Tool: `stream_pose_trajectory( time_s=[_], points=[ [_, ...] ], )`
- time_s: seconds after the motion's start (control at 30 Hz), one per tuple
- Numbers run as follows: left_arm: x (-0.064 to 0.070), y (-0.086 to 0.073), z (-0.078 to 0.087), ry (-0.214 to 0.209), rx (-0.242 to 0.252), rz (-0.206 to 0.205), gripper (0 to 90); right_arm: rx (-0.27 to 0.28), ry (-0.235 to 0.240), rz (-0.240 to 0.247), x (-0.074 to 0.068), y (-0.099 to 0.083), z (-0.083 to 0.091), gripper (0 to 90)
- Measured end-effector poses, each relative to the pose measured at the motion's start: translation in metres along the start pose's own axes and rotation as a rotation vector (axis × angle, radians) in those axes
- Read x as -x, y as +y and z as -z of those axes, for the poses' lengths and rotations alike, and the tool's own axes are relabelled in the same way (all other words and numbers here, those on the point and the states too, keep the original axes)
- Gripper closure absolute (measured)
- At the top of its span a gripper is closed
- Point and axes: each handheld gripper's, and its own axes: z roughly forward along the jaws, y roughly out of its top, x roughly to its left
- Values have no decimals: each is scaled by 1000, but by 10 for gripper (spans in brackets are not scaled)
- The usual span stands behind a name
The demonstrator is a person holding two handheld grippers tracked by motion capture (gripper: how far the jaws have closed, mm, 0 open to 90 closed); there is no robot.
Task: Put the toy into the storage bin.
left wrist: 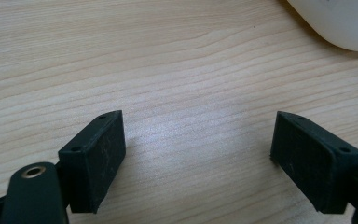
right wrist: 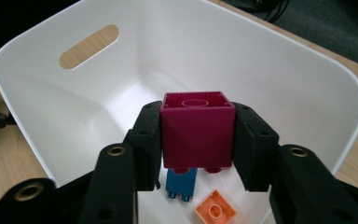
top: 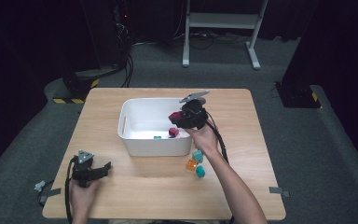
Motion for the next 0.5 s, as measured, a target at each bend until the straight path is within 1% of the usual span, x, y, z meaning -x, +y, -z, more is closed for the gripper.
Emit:
stream_pose_trajectory(
  time_s=[0.07, 0.13, 0.2, 0.33, 0.5],
  points=[
    [0, 0, 0, 0, 1, 1, 179, -5, -11, 6, -1, 0, -2, 483],
    [0, 0, 0, 0, 1, 2, 180, -4, -12, 7, -1, 0, -2, 477],
    [0, 0, 0, 0, 0, 0, 179, 5, -15, 14, -2, -1, 1, 477],
    [0, 0, 0, 0, 0, 0, 180, 39, -23, 19, 0, -5, 15, 480],
    [0, 0, 0, 0, 0, 0, 180, 70, -50, -5, 8, -15, 32, 484]
  ],
)
